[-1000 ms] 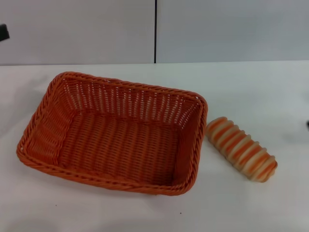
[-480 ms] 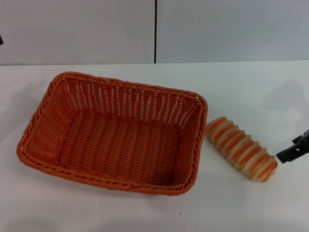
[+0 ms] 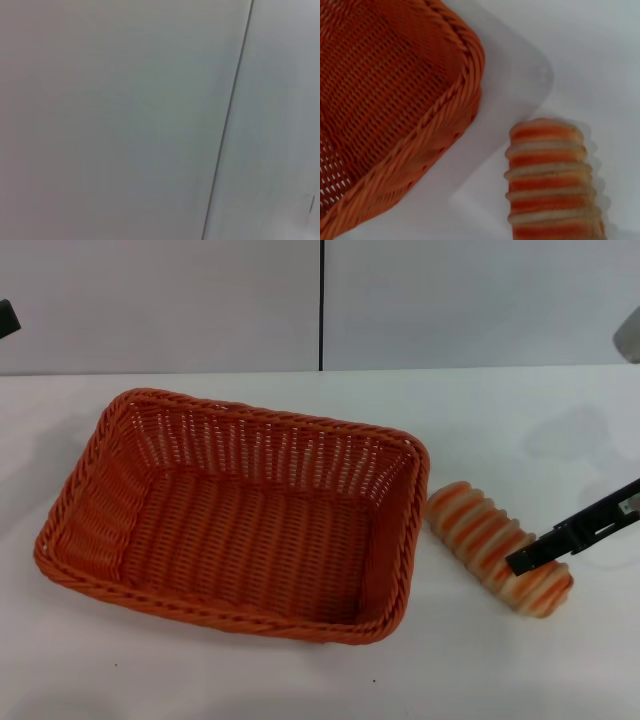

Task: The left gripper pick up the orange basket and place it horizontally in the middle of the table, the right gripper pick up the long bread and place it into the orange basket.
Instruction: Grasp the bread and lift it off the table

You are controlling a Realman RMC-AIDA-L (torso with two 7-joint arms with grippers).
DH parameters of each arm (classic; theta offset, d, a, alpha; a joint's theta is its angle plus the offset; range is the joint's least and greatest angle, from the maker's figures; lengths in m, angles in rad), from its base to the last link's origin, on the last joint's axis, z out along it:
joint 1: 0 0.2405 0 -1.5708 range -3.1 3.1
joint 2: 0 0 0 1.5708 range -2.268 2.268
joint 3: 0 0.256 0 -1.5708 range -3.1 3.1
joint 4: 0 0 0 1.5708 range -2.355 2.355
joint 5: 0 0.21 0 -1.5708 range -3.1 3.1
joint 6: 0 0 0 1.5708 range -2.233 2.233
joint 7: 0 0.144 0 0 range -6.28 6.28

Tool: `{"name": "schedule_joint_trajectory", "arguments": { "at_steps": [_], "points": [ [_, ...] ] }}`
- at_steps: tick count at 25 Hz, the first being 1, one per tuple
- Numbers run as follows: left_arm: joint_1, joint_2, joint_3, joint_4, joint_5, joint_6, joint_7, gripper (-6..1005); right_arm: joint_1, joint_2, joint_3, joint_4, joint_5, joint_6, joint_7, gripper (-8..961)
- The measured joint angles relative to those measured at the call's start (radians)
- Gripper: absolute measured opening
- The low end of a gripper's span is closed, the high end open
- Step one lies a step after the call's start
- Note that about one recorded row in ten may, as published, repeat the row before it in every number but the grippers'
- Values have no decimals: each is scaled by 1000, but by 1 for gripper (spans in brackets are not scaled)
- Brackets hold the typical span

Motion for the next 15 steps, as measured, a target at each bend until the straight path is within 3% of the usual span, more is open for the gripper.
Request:
{"name": "schedule_joint_trajectory", "arguments": {
  "at_steps": [15],
  "points": [
    [-41, 2, -23, -20, 6, 0, 16, 585, 103, -1, -15, 135, -132, 44, 63, 618]
  ]
}}
